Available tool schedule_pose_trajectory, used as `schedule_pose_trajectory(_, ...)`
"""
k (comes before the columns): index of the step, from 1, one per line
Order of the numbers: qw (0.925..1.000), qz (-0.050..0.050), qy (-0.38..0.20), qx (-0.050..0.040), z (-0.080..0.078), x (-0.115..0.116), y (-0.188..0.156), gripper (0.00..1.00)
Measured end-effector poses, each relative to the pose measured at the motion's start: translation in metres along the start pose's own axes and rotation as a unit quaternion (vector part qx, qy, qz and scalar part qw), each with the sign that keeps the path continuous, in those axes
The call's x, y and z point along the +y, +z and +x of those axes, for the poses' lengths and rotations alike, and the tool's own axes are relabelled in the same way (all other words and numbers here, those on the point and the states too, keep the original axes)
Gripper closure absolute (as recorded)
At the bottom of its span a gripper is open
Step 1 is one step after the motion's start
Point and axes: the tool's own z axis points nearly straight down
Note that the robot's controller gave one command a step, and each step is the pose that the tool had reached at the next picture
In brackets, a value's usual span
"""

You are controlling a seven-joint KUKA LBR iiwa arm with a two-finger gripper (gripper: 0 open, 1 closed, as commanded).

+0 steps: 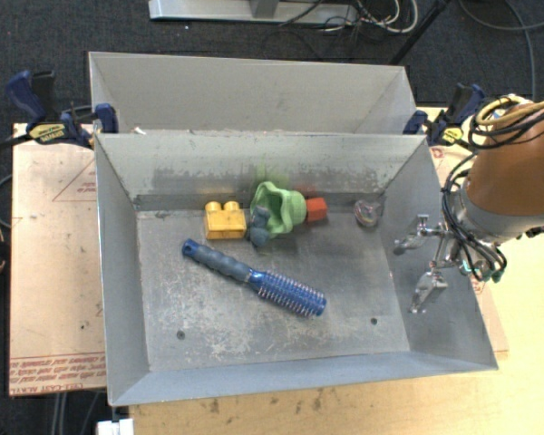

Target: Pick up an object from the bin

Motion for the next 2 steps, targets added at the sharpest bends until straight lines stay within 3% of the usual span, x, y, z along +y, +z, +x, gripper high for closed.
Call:
schedule_pose_trajectory(1,0.9971,-0.002,0.076,-0.0012,0.0,0.084,0.055,0.0)
schedule_pose_trajectory(2,0.999,0.002,-0.044,-0.0067,-0.003,0.156,0.087,0.0)
